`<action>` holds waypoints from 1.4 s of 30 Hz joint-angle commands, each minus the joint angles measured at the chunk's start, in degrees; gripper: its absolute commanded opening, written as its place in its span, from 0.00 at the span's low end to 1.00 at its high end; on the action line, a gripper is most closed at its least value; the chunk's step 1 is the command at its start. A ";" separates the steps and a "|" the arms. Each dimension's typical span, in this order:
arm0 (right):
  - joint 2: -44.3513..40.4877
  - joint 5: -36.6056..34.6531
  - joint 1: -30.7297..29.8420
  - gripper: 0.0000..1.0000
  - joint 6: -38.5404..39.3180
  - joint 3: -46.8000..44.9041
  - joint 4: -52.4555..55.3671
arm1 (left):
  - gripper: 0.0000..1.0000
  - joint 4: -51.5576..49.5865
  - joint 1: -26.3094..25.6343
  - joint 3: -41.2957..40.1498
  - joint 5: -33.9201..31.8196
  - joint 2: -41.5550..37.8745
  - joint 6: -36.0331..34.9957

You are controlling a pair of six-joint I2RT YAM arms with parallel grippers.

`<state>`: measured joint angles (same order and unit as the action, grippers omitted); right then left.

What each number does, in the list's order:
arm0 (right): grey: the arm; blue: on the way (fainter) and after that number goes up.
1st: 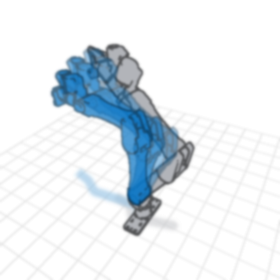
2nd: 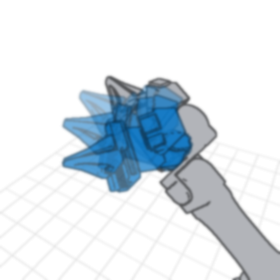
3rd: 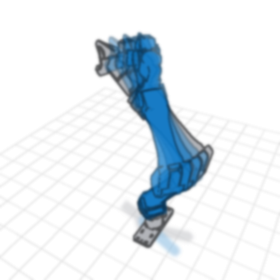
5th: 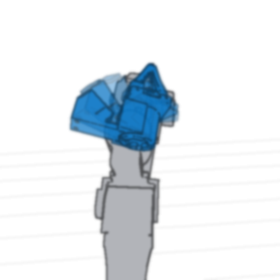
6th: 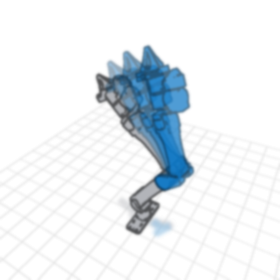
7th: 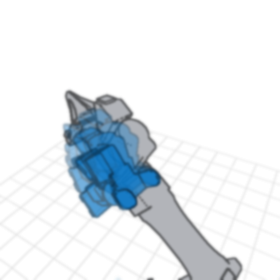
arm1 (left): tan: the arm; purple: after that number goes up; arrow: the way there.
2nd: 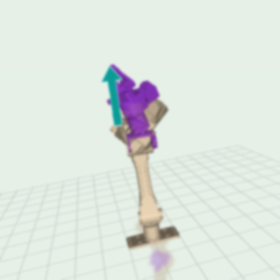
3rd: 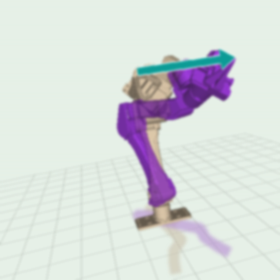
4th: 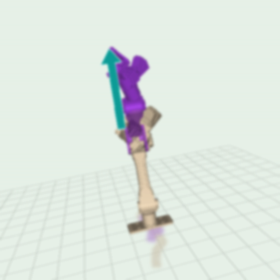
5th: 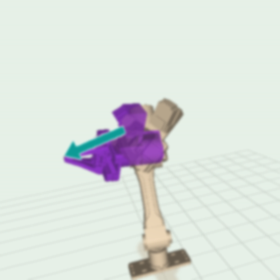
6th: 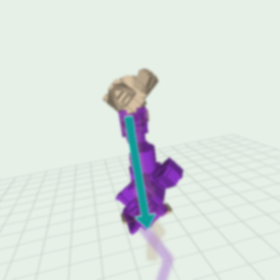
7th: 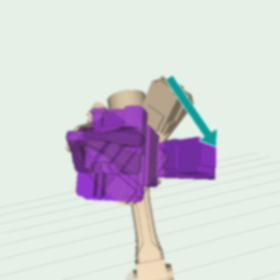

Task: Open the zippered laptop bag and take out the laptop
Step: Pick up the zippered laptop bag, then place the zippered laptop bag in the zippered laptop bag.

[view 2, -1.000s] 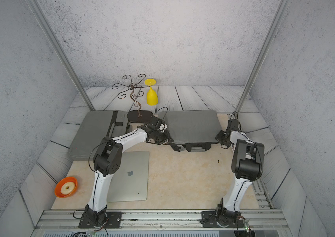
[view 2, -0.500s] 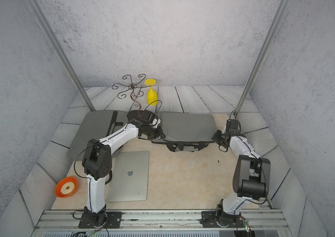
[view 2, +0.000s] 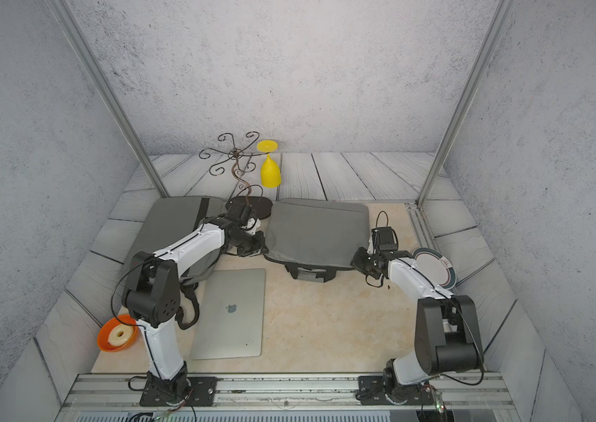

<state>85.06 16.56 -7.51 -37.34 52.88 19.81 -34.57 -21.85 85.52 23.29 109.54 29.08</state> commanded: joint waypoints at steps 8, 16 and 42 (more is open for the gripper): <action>4.34 4.19 -2.13 0.15 6.02 2.05 0.52 | 0.00 2.43 4.71 -5.03 -3.43 -4.16 -2.91; 6.86 6.76 -2.68 0.39 9.37 3.81 1.21 | 0.00 3.92 6.90 -5.50 -5.29 -3.30 -2.98; 7.62 13.01 7.07 0.47 22.90 0.02 -5.54 | 0.21 -2.21 8.48 1.65 -12.82 0.03 -9.45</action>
<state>89.93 26.79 -0.56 -14.52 54.68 18.57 -36.69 -14.44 84.93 12.86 109.73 21.15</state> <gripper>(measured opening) 0.481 0.199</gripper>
